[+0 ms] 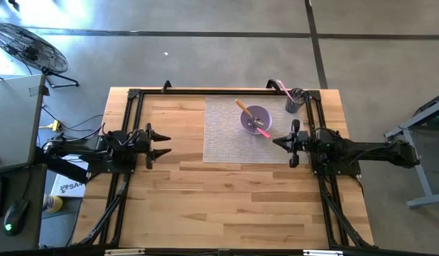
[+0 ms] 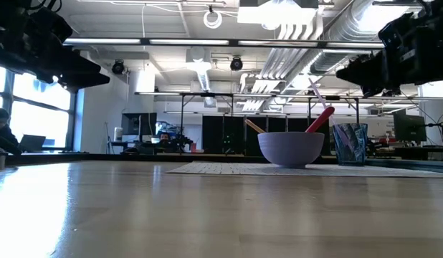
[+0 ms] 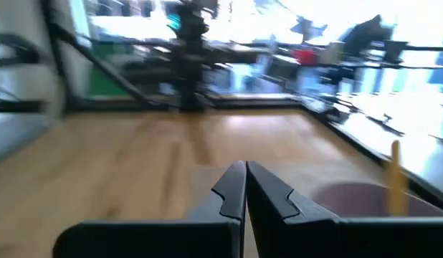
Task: Pick & Place Utensil
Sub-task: Return to Home Position
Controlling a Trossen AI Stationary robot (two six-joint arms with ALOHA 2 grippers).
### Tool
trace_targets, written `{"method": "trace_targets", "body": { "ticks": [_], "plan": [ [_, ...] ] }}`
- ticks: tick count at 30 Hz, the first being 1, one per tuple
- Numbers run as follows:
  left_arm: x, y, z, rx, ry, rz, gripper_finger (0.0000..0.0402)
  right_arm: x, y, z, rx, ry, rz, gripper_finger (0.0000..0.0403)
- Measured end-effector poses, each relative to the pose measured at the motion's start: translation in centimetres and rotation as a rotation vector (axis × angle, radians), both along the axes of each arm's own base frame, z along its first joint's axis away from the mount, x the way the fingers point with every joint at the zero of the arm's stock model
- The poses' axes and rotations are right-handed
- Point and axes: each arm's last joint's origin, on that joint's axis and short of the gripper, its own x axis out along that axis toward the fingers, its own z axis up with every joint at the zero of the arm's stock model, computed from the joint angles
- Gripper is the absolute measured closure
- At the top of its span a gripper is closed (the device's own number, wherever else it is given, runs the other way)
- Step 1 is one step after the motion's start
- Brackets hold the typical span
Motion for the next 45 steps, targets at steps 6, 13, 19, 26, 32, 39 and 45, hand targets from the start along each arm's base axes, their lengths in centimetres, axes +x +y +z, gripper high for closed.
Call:
{"method": "trace_targets", "body": {
  "ticks": [6,13,19,26,32,39,45],
  "plan": [
    [0.0,0.0,0.0,0.0,0.0,0.0,0.017,-0.1,-0.5,0.0,0.059,-0.015,-0.164,0.04],
    [0.0,0.0,0.0,0.0,0.0,-0.001,0.017,-0.7,-0.3,0.8,0.056,-0.094,-0.137,0.0402],
    [0.0,0.0,0.0,0.0,0.0,-0.001,0.017,-1.1,0.2,0.9,0.086,-0.115,0.032,0.0395],
    [0.0,0.0,0.0,-0.001,0.0,-0.001,0.017,-1.1,0.3,0.6,0.1,-0.079,0.063,0.0398],
    [0.0,0.0,0.0,-0.001,0.0,-0.001,0.017,-1.1,0.2,0.6,0.098,-0.08,0.032,0.0395],
    [0.0,0.0,0.0,-0.001,0.0,-0.001,0.017,-1.1,0.2,0.6,0.097,-0.08,0.032,0.0398],
    [0.0,0.0,0.0,-0.001,0.0,-0.001,0.017,-1.1,0.2,0.6,0.097,-0.08,0.032,0.0398]
  ]
}}
